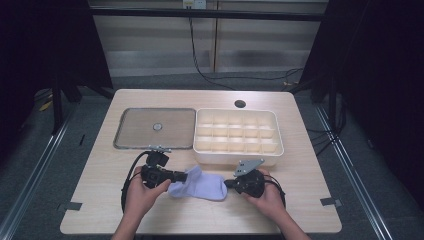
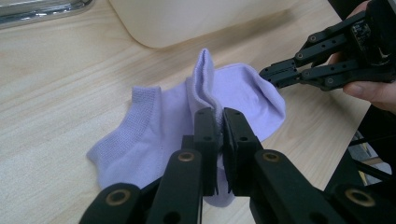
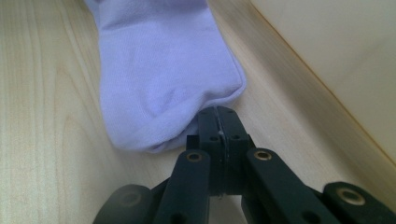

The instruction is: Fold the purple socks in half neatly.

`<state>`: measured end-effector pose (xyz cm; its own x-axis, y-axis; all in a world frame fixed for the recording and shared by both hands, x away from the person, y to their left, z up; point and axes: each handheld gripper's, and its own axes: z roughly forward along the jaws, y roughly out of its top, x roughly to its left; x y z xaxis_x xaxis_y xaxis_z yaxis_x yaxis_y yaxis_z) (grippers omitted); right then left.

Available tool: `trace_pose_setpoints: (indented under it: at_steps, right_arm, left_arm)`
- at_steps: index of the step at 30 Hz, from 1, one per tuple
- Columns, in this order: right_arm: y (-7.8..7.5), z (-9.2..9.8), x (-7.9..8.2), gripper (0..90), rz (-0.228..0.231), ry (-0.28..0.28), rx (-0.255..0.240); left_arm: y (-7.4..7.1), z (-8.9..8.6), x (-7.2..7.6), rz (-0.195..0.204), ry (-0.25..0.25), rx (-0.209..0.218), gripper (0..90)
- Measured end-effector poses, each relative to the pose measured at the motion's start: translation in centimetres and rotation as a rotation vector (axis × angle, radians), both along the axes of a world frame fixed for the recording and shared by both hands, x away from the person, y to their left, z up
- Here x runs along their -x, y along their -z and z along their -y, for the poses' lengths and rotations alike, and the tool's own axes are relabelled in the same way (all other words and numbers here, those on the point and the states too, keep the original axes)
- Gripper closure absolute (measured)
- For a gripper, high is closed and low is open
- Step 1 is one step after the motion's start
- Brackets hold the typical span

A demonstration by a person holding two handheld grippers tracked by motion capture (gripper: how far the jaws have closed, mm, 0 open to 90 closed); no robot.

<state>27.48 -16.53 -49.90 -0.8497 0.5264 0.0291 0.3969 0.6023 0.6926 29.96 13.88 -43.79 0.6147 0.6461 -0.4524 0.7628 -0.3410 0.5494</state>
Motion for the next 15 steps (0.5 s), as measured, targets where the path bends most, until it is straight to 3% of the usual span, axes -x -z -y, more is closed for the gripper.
trace_pose_setpoints:
  at_steps: [6,14,15]
  right_arm:
    - [0.0,0.0,0.1,90.0,-0.003,0.002,0.000]
    - [0.0,0.0,0.0,89.7,-0.001,0.000,0.001]
    - [0.0,0.0,0.0,89.6,0.000,0.002,-0.002]
  left_arm:
    - [0.2,-0.4,-0.3,-0.002,-0.018,-0.018,85.0]
    - [0.9,-1.4,-0.8,-0.042,-0.060,-0.043,84.5]
    - [1.2,-1.8,-0.9,-0.046,-0.064,-0.083,84.4]
